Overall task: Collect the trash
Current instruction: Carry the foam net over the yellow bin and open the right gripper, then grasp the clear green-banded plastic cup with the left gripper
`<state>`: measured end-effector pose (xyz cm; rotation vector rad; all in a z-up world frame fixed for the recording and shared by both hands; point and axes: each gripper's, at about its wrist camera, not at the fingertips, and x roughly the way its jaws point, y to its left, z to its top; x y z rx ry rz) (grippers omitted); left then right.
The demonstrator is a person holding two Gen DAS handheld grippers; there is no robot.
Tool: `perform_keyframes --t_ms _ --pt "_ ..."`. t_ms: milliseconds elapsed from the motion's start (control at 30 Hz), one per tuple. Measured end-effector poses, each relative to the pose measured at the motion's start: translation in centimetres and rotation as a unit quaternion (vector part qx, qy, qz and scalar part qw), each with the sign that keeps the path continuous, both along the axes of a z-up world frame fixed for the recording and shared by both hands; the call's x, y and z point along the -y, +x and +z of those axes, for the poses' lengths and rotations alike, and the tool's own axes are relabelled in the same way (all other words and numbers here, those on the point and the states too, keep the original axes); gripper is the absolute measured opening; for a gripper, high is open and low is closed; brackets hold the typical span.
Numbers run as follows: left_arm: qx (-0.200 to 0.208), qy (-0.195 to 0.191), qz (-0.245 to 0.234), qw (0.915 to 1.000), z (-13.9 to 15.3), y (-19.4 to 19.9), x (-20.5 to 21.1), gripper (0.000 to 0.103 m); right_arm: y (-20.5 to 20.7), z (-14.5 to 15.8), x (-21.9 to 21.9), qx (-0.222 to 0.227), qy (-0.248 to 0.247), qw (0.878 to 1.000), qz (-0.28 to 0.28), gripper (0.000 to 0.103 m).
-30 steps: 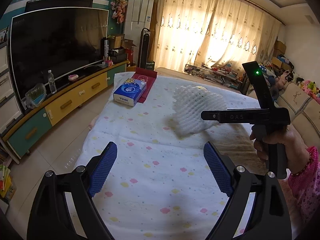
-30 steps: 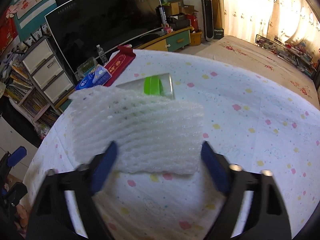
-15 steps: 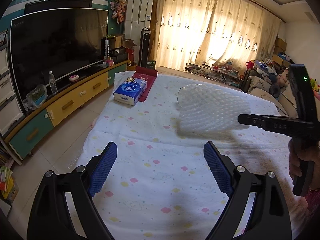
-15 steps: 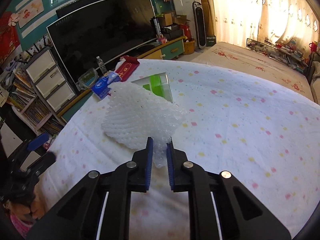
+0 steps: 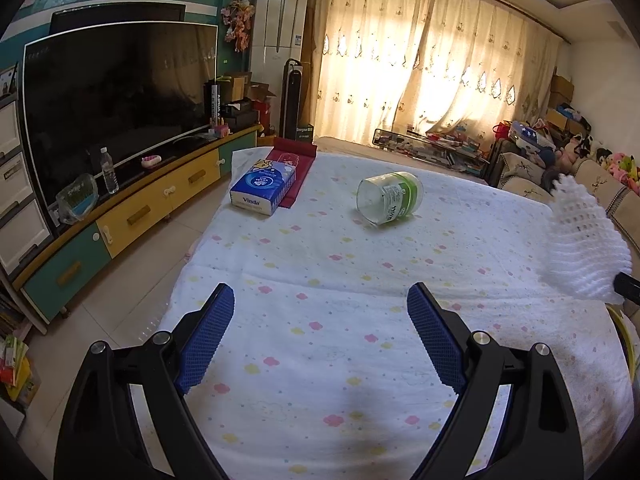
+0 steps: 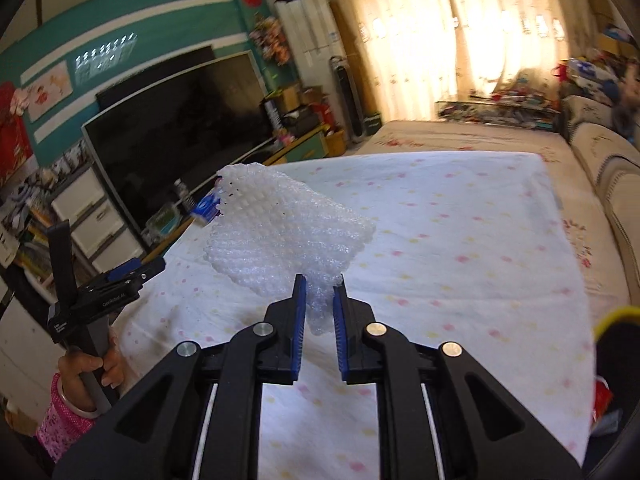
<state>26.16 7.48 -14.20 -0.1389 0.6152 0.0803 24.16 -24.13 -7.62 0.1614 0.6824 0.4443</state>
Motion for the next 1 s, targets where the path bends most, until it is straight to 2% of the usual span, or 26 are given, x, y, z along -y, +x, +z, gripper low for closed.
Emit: perform_keyframes --t_ms 133,233,333,533,633,700,800,867,1000 --pt "0.005 0.009 -0.001 1.0000 0.2 -0.2 0.3 0.087 -2.8 0.1 5.9 0.010 0.001 0.997 -0.081 0.013" --pt "0.008 0.017 0.000 0.9998 0.4 -0.3 0.5 0.087 -4.8 -0.3 10.6 0.015 -0.014 0.988 -0.156 0.013" --pt "0.007 0.016 0.000 0.9998 0.4 -0.3 0.5 0.087 -6.5 -1.3 15.1 0.009 -0.030 0.974 -0.223 0.013" --pt "0.004 0.014 0.002 0.9999 0.4 -0.2 0.4 0.087 -8.4 -4.1 21.9 -0.022 -0.052 0.946 -0.321 0.014" --pt "0.004 0.015 0.001 0.9999 0.4 -0.2 0.4 0.087 -8.5 -5.9 24.3 -0.038 -0.058 0.933 -0.353 0.023" --pt "0.004 0.017 0.001 0.9999 0.4 -0.2 0.4 0.087 -8.4 -6.4 25.1 -0.039 -0.079 0.922 -0.376 0.045" --pt "0.003 0.017 -0.002 0.9999 0.3 -0.1 0.3 0.087 -8.4 -6.6 25.6 -0.034 -0.092 0.909 -0.406 0.048" --pt "0.000 0.013 -0.008 0.9999 0.2 0.0 0.4 0.087 -8.8 -5.8 25.5 -0.020 -0.070 0.908 -0.412 0.048" --pt "-0.013 0.015 -0.015 0.9997 -0.1 0.5 0.8 0.087 -8.8 -3.0 21.9 0.047 -0.043 0.921 -0.385 0.061"
